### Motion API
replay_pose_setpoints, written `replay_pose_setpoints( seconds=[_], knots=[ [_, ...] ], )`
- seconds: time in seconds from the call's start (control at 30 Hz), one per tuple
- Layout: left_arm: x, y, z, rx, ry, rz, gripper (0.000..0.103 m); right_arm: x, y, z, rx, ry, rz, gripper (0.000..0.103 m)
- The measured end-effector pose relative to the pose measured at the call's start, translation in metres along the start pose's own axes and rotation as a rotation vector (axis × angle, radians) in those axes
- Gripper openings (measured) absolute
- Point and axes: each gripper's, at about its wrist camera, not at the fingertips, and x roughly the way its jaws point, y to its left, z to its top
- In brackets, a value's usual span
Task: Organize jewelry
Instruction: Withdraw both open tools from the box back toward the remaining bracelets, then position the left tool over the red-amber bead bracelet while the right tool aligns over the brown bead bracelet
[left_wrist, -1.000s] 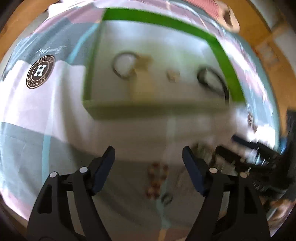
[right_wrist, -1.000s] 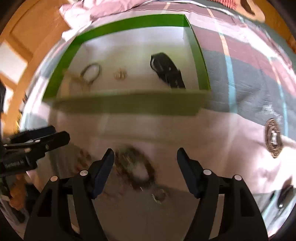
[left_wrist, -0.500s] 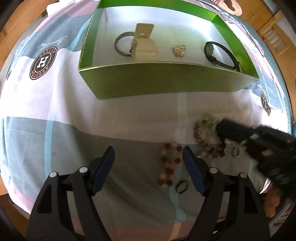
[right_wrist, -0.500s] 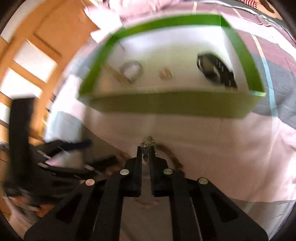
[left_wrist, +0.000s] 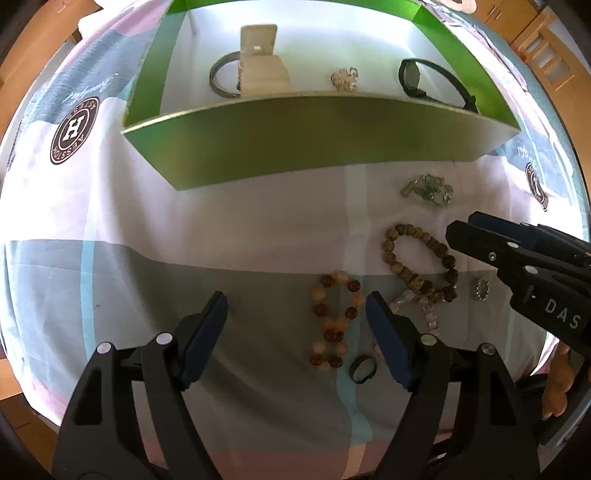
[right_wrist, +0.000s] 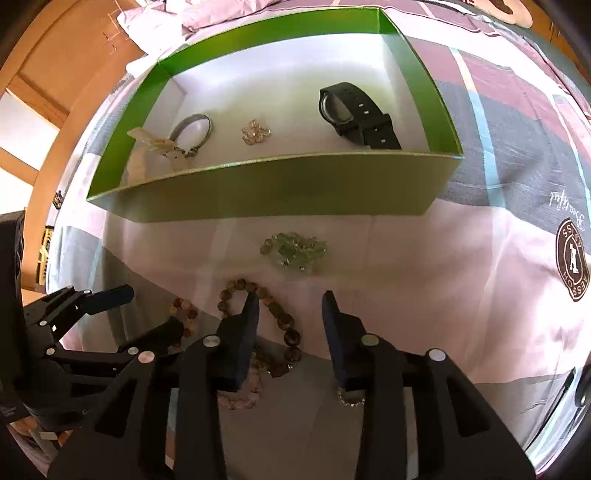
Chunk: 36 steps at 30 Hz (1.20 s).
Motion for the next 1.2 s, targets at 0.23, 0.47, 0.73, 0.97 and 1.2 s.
replay_pose_setpoints(
  seconds=[0.23,0.47,0.73,0.97,1.2],
  knots=[
    [0.015,-0.011,0.004,0.011,0.013,0.047,0.071,-0.002,-0.003,-0.003,0.008,0.005,0.002,0.035],
    [0.0,0.007,0.012,-0.095,-0.075,0.049,0.024,-0.005,-0.003,-0.002,0.009,-0.013,0.005,0.035],
    [-0.01,0.012,0.014,-0.138,-0.131,-0.008,0.053,-0.004,0.001,-0.003,-0.001,-0.005,-0.002,0.042],
    [0.006,0.016,0.01,-0.106,-0.059,0.003,0.057,0.005,0.011,-0.004,-0.037,0.016,-0.023,0.042],
    [0.018,0.008,0.013,-0.073,-0.034,0.027,0.065,0.021,0.022,-0.009,-0.094,0.058,-0.079,0.042]
  ],
)
